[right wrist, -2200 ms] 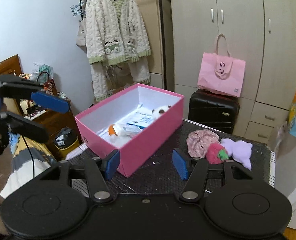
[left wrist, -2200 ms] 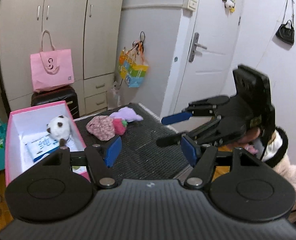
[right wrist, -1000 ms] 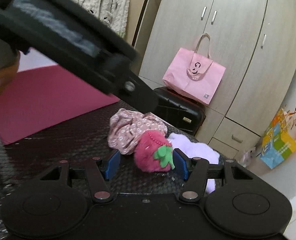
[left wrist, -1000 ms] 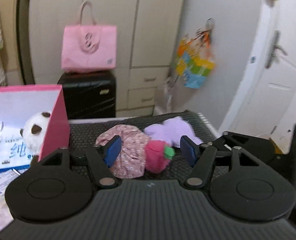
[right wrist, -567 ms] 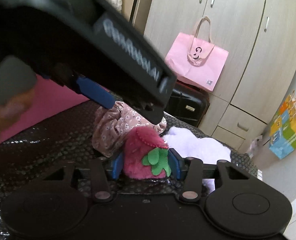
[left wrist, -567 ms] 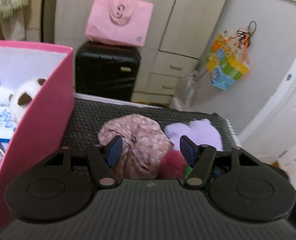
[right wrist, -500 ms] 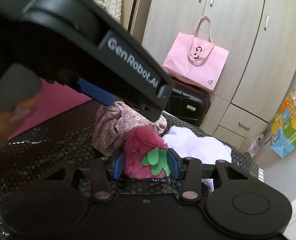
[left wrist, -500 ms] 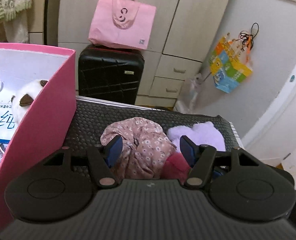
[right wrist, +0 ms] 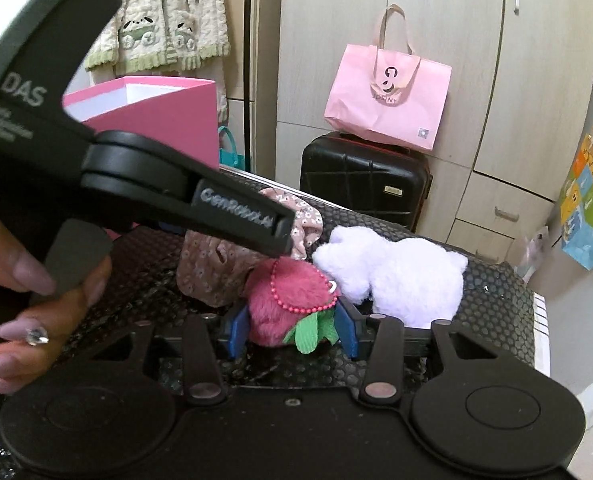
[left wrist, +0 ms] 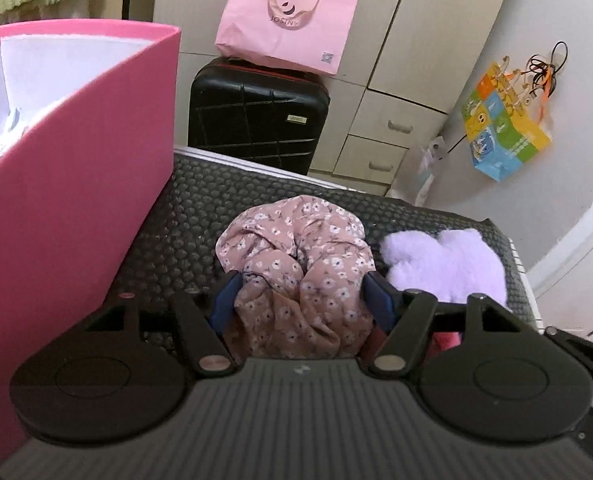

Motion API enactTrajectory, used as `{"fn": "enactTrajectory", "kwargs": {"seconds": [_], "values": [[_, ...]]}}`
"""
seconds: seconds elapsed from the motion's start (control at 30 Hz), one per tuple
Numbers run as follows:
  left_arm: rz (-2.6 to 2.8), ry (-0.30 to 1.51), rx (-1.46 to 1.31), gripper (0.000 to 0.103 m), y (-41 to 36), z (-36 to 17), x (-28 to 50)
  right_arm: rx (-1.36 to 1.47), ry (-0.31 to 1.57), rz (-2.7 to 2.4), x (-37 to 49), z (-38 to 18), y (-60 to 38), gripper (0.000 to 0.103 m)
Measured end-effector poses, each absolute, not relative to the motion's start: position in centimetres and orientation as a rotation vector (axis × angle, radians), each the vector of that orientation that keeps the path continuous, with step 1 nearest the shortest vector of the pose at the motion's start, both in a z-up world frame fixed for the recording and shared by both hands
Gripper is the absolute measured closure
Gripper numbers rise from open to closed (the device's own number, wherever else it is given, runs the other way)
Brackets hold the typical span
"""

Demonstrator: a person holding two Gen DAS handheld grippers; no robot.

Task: Organize soft objects
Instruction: 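Grasp the pink strawberry plush with the right tool while the left tool approaches the floral cloth, then grasp the pink floral cloth with the left tool while the right tool holds the strawberry plush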

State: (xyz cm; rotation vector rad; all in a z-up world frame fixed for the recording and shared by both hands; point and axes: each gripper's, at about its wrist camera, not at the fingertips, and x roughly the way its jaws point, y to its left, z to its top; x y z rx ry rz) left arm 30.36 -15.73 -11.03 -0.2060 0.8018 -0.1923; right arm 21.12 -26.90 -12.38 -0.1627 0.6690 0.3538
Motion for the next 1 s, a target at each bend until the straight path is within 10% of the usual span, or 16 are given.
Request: {"fn": "enactTrajectory", "kwargs": {"seconds": [0.23,0.37,0.6,1.0], "values": [[-0.199,0.792,-0.136,0.039,-16.3,-11.2,29.5,-0.100,0.672,0.357,21.5,-12.8,-27.5,0.047],[-0.206,0.783,-0.093,0.066,-16.3,-11.2,29.2,-0.128,0.668,0.355,21.2,-12.7,-27.1,0.052],[-0.242,0.796,-0.221,0.078,-13.8,-10.8,27.6,-0.060,0.668,0.339,20.4,-11.7,-27.6,0.052],[-0.295,0.630,-0.193,0.084,-12.3,-8.7,22.1,0.007,0.645,0.257,16.2,-10.0,-28.1,0.052]]}}
